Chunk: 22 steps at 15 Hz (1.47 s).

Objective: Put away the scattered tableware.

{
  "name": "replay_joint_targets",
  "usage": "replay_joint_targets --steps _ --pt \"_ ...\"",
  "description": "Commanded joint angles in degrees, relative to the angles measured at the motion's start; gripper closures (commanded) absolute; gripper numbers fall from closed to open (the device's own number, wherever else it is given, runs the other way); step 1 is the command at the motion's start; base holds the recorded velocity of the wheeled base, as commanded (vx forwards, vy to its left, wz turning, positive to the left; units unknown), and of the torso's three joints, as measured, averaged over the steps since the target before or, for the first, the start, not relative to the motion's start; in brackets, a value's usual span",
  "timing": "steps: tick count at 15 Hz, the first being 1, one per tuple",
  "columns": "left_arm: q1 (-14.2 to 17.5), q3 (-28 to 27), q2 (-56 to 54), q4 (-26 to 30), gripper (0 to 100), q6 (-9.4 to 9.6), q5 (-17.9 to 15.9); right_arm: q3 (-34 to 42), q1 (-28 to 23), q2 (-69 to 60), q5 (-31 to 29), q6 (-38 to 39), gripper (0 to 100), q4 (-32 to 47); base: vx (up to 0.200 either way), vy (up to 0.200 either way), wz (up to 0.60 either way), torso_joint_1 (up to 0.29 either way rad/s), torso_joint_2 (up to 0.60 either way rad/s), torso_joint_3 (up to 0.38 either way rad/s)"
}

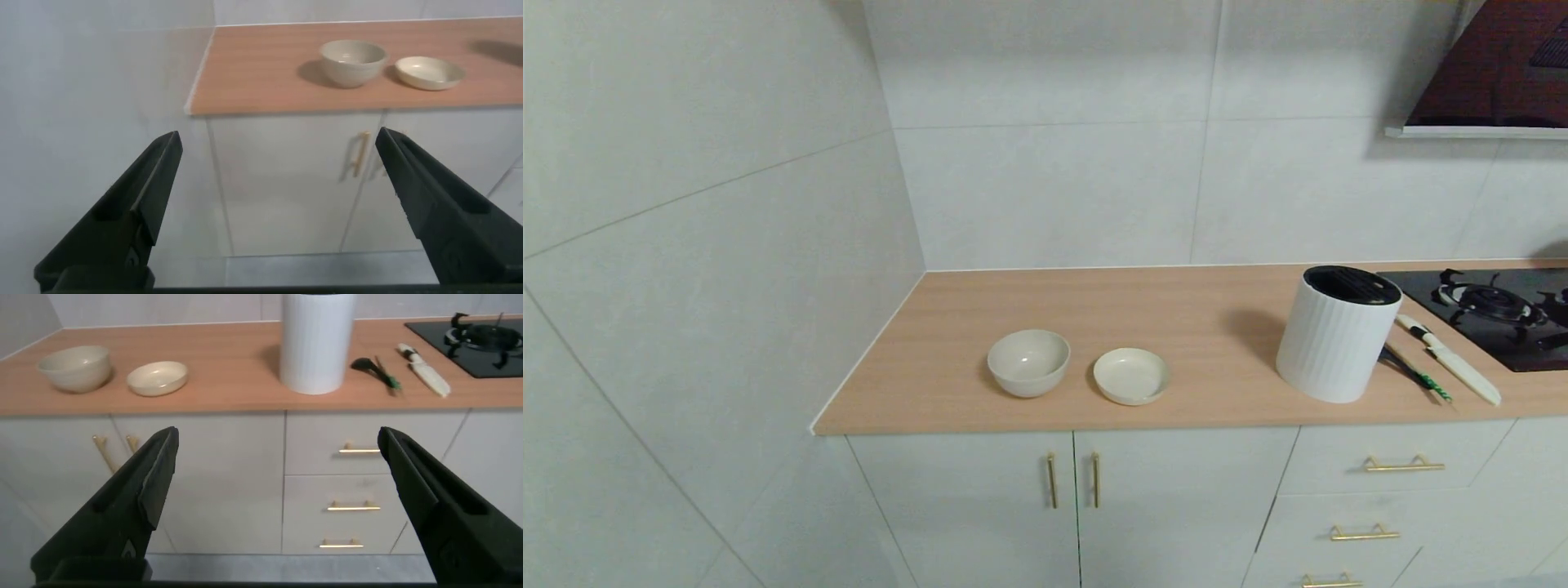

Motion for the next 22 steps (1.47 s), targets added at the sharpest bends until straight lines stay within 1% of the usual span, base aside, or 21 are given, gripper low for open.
replay_joint_targets --steps 1,14,22 --pt "0.00 0.01 0.00 0.01 0 0.00 -0.02 0.00 0.00 0.04 0.04 0.06 0 -0.01 0.000 0.000 0.00 0.000 0.00 0.000" --pt "0.00 0.01 0.00 0.01 0 0.08 -0.02 0.00 0.00 0.04 0.04 -0.03 0 -0.01 0.000 0.000 0.00 0.000 0.00 0.000" --pt "0.00 0.01 0.00 0.01 0 0.00 -0.02 0.00 0.00 0.04 0.04 -0.12 0 -0.01 0.000 0.000 0.00 -0.162 0.36 0.194"
